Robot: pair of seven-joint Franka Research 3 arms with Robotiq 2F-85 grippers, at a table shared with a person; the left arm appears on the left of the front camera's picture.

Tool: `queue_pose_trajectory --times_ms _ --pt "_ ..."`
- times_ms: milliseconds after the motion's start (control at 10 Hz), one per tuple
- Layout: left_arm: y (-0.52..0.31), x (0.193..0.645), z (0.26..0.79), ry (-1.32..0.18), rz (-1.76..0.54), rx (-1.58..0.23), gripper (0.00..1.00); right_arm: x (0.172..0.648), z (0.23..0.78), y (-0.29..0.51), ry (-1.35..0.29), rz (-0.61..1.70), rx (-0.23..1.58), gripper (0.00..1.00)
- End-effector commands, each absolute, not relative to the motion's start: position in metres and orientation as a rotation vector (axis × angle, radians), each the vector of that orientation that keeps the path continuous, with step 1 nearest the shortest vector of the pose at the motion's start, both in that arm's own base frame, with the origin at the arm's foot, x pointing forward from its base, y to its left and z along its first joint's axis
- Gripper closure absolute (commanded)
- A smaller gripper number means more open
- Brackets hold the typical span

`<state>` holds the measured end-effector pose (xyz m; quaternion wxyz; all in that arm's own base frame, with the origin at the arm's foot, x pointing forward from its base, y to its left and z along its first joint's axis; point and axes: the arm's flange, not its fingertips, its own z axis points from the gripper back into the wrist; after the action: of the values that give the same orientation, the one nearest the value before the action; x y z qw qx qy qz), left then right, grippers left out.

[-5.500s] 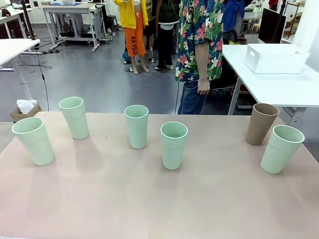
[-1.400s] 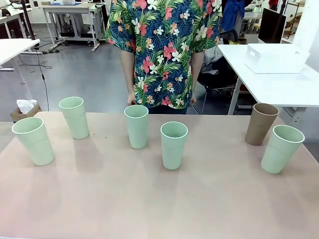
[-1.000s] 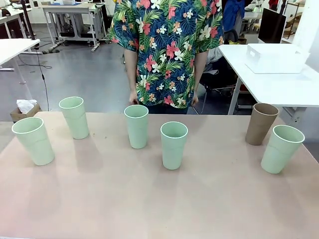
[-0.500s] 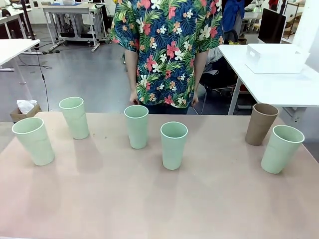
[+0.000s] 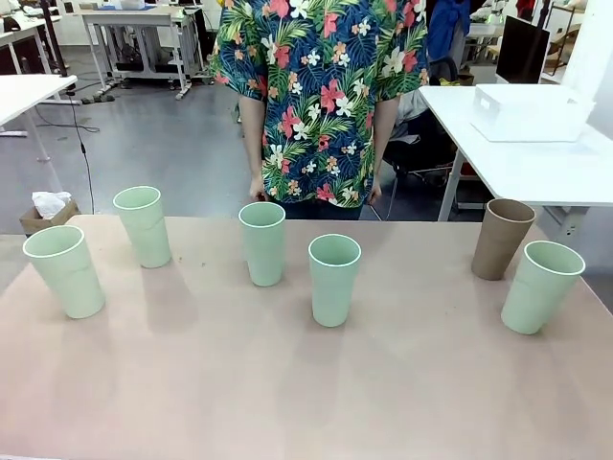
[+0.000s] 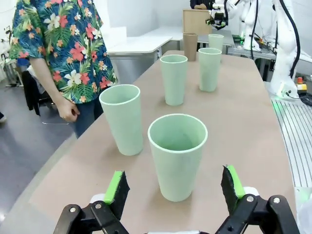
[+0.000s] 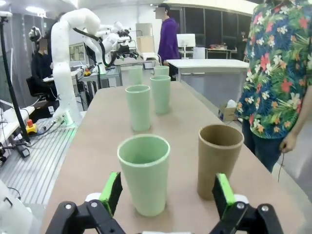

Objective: Stack the cups and store them in the basket.
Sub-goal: Pick up two Reusable plastic cups , one in each hand.

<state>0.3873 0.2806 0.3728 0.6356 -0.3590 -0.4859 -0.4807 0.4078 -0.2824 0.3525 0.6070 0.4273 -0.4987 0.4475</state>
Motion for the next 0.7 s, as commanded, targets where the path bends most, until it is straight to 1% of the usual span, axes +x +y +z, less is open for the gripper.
queue_pose_trajectory --times_ms 0,200,300,400,500,600 --pt "0.274 0.399 0.356 -1.123 -1.112 -0.853 0.0 0.407 0.325 -0.279 -1.18 1.017 0.914 0.0" --pt "0.276 0.4 0.34 -1.137 -1.088 -0.891 0.0 0.406 0.299 -0.271 -1.173 1.0 0.881 0.0" --pt "0.28 0.402 0.336 -1.126 -1.077 -0.921 0.0 0.407 0.298 -0.266 -1.182 1.004 0.845 0.0" --pt "0.282 0.396 0.347 -1.056 -1.071 -0.965 0.0 0.402 0.311 -0.259 -1.156 0.971 0.891 0.0" --pt "0.269 0.399 0.331 -1.087 -1.084 -0.903 0.0 0.405 0.294 -0.276 -1.131 0.996 0.904 0.0" --pt "0.269 0.399 0.331 -1.087 -1.084 -0.903 0.0 0.405 0.294 -0.276 -1.131 0.996 0.904 0.0"
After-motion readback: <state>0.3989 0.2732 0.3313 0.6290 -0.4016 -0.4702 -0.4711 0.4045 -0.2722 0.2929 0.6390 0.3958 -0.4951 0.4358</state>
